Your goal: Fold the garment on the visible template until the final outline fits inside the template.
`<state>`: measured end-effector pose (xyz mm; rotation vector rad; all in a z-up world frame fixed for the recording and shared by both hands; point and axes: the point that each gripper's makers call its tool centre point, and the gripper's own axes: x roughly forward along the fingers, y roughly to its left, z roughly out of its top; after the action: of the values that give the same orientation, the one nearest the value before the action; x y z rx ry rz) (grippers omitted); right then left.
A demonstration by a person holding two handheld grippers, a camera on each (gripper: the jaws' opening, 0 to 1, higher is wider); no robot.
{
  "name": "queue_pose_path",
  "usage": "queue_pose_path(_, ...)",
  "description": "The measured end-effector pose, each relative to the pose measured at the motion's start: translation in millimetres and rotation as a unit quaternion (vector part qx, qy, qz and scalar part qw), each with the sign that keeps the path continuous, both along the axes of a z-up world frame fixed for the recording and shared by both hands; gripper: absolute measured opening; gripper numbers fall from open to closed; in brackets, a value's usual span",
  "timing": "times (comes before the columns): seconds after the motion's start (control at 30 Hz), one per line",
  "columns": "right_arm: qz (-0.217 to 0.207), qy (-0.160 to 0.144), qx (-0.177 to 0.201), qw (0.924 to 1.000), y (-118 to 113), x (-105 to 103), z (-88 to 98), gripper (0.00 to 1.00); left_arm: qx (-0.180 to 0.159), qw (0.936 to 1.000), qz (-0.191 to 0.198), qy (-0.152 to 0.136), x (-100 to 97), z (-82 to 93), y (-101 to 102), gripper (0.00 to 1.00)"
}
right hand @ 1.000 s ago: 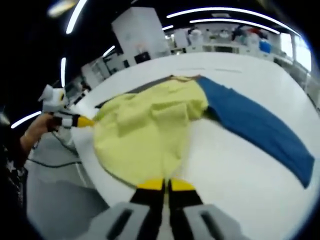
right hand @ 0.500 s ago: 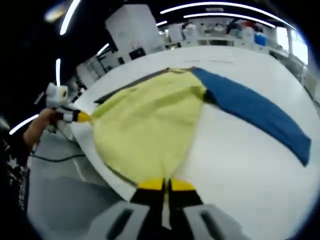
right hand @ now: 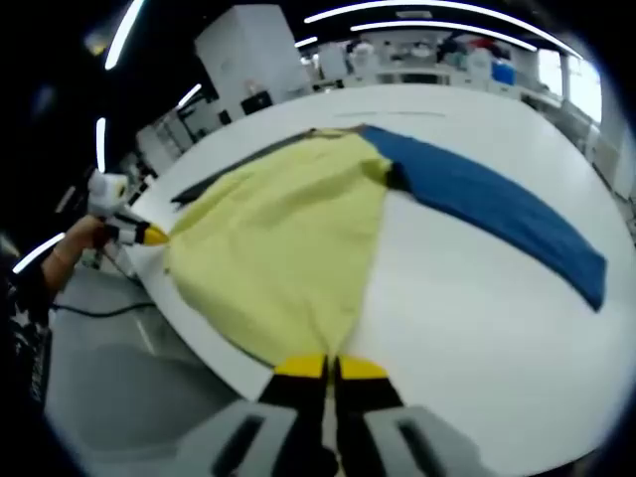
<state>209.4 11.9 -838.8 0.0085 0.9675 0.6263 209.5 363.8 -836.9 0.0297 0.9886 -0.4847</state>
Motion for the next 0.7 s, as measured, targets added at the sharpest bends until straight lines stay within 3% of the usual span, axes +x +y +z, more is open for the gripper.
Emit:
queue_pose_path(0.1, 0.007, -0.002, 0.002, 1.0000, 1.8, 1.9, -0.5, 0.00, 0.008, 0.9998, 0.017, -0.007, -2.1, 1.6, 2.1, 0.04)
queue_pose_path(0.23, -0.001, 0.001, 0.012, 0.9999, 2.5, 3.4, 1.1, 0.08, -0.013, 0.9976, 0.068, -0.007, -9.5, 3.6, -1.6, 0.23)
queue_pose_path(0.47, -0.003, 0.000, 0.014, 0.9999, 5.7, 3.4, 1.7, 0.13, -0.044, 0.9881, 0.148, -0.004, -23.9, 1.2, -16.9, 0.24)
queue_pose_path(0.7, 0.010, -0.010, -0.010, 0.9999, 6.7, 1.2, -2.4, 0.16, -0.036, 0.9848, 0.170, -0.006, -27.7, -0.8, -26.8, 0.21)
